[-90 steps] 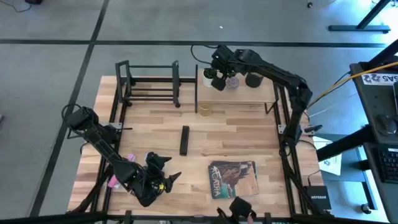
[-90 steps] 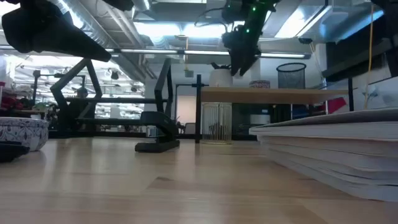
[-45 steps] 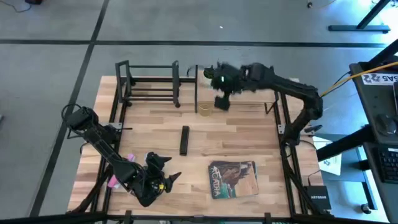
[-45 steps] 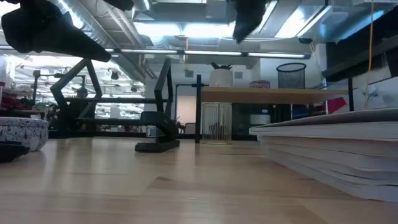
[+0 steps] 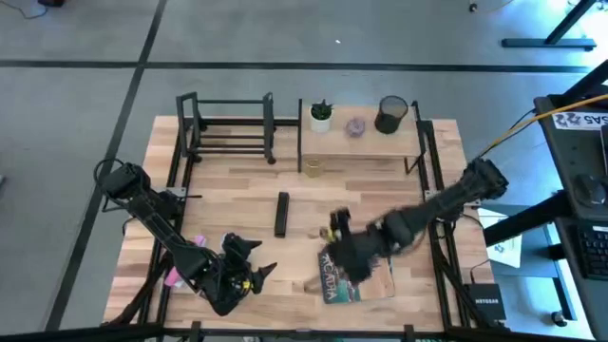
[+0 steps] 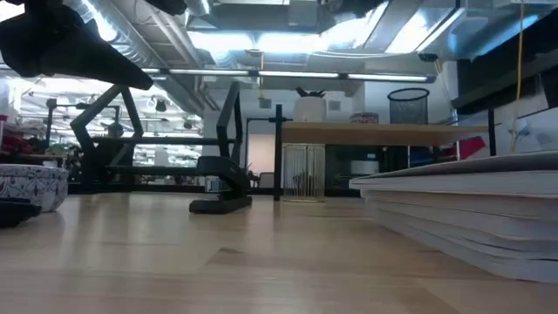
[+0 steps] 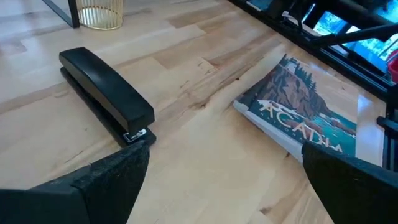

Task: Stock shelves
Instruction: Put the white floral-patterned item under the shelf

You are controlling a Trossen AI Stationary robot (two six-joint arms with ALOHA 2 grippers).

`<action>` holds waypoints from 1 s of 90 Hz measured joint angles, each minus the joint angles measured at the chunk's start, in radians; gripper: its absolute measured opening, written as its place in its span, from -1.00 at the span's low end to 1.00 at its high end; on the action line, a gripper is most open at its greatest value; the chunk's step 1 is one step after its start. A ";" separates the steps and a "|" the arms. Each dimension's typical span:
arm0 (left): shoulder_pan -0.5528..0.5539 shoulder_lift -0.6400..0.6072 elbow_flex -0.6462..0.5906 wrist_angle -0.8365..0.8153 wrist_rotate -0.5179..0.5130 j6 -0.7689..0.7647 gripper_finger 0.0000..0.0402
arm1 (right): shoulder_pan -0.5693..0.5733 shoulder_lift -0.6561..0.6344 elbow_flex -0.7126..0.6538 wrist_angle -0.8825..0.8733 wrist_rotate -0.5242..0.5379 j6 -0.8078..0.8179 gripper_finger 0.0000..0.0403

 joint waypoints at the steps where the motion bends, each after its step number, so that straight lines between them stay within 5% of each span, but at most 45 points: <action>1: 0.000 0.000 0.000 0.000 0.000 0.000 0.99 | 0.010 0.000 -0.008 0.012 0.003 0.013 0.64; 22: 0.001 0.000 0.000 0.000 -0.026 -0.010 0.99 | 0.145 0.000 -0.203 0.460 0.238 0.165 0.64; 40: 0.001 0.000 0.000 0.000 -0.026 -0.033 0.99 | 0.177 0.031 -0.368 1.154 0.574 -0.046 0.64; 54: 0.001 0.000 0.000 0.000 -0.026 -0.055 0.99 | 0.159 0.072 -0.415 1.460 0.498 -0.117 0.64; 66: 0.001 0.000 0.000 0.000 -0.023 -0.058 0.99 | 0.146 0.106 -0.417 1.474 0.402 -0.062 0.64; 90: 0.001 0.000 0.000 0.000 -0.008 -0.028 0.99 | 0.149 0.183 -0.417 1.480 0.389 0.041 0.64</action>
